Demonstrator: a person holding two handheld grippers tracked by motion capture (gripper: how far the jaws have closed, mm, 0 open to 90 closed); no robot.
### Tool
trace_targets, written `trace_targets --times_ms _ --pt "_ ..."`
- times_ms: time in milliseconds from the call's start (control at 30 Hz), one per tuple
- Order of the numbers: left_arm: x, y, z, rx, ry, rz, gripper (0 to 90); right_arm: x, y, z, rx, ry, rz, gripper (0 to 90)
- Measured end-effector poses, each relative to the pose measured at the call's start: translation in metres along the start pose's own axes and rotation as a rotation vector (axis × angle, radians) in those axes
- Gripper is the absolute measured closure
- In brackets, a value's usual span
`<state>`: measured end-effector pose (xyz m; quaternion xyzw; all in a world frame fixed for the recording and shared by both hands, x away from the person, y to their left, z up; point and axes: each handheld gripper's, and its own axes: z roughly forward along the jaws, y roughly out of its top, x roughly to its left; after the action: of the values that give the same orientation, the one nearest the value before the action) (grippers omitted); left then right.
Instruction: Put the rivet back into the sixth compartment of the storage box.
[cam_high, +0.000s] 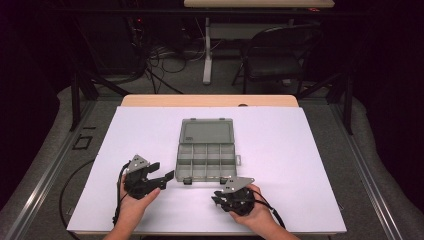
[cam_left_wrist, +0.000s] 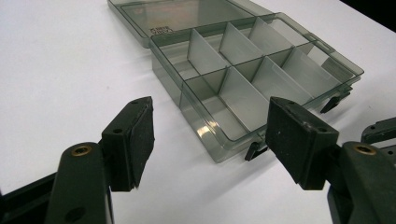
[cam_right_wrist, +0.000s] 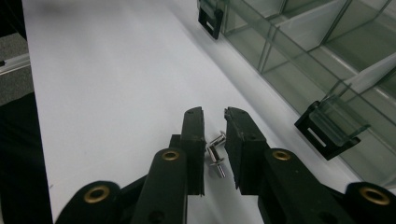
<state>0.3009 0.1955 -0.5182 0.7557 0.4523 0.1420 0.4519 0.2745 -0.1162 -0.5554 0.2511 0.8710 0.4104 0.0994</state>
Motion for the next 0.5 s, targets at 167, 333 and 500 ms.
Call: trace_targets --times_ms 167,333,500 --pt "0.0000 -0.0002 -0.0007 -0.002 0.005 -0.001 32.6 -0.0012 -0.0010 0.0036 0.022 -0.007 -0.002 81.9" --pt "-0.0007 -0.0002 -0.0005 -0.001 0.001 0.001 32.6 0.0001 -0.0017 0.0047 0.038 -0.015 -0.003 86.5" --pt "-0.0007 -0.0008 -0.0010 0.000 0.002 0.000 32.6 0.0008 -0.0010 0.0039 0.042 -0.011 0.001 86.8"
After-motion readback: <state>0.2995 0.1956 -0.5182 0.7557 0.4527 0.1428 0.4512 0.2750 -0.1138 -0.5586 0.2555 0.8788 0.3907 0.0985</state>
